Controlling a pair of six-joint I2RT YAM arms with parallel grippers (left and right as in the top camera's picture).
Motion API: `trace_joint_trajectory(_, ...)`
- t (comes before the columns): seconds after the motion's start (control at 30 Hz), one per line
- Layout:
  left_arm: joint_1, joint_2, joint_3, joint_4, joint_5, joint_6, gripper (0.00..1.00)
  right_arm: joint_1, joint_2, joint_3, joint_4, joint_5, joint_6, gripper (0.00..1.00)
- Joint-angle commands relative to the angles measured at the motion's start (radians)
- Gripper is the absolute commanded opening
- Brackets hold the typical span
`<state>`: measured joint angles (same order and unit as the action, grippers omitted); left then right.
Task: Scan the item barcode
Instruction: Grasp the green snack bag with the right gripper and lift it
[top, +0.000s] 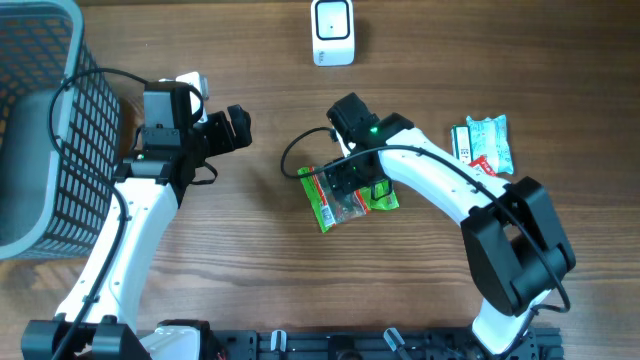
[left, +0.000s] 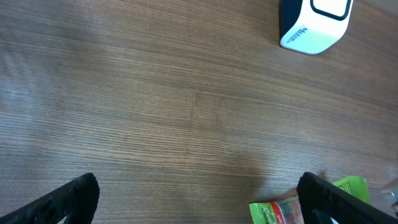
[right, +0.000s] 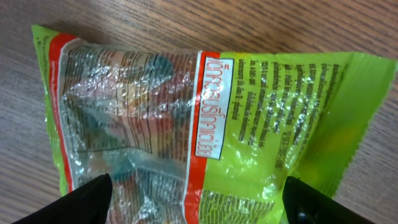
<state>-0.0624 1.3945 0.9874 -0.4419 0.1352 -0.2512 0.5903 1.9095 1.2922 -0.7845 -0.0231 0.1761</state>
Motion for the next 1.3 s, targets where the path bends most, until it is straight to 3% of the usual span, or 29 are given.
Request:
trace_joint_trajectory(0.0,0.006,-0.009,0.005,0.003,-0.003,0.012,1.0,0.006,0.026,-0.064,0.055,-0.016,-0.018,0.97)
trace_joint_trajectory(0.07,0.006,-0.009,0.005,0.003,-0.003,0.012,1.0,0.006,0.037,-0.093,0.073,-0.015,-0.018,0.96)
trace_joint_trajectory(0.33,0.006,-0.009,0.005,0.003,-0.003,0.012,1.0,0.005,0.051,-0.212,0.154,-0.015,0.029,0.74)
trace_joint_trajectory(0.57,0.006,-0.009,0.005,0.003,-0.003,0.012,1.0,-0.005,-0.009,-0.09,0.064,-0.012,-0.031,0.81)
trace_joint_trajectory(0.73,0.006,-0.009,0.005,0.003,-0.003,0.012,1.0,-0.029,-0.051,-0.082,0.021,-0.011,-0.012,0.96)
trace_joint_trajectory(0.9,0.006,-0.009,0.005,0.003,-0.003,0.012,1.0,-0.029,-0.048,-0.171,0.108,-0.019,-0.003,0.94)
trace_joint_trajectory(0.97,0.006,-0.009,0.005,0.003,-0.003,0.012,1.0,-0.029,-0.048,-0.224,0.178,-0.019,0.011,0.79)
trace_joint_trajectory(1.03,0.006,-0.009,0.005,0.003,-0.003,0.012,1.0,-0.029,-0.048,-0.266,0.228,-0.019,0.011,0.73)
trace_joint_trajectory(1.1,0.006,-0.009,0.005,0.003,-0.003,0.012,1.0,-0.029,-0.048,-0.297,0.253,-0.031,0.01,0.6)
trace_joint_trajectory(1.2,0.006,-0.009,0.005,0.003,-0.003,0.012,1.0,-0.029,-0.054,-0.293,0.246,-0.046,0.005,0.15)
trace_joint_trajectory(1.23,0.006,-0.009,0.005,0.003,-0.003,0.012,1.0,-0.029,-0.06,-0.286,0.241,-0.046,-0.003,0.05)
trace_joint_trajectory(1.27,0.006,-0.009,0.005,0.003,-0.003,0.012,1.0,-0.029,-0.076,-0.267,0.227,-0.057,-0.03,0.04)
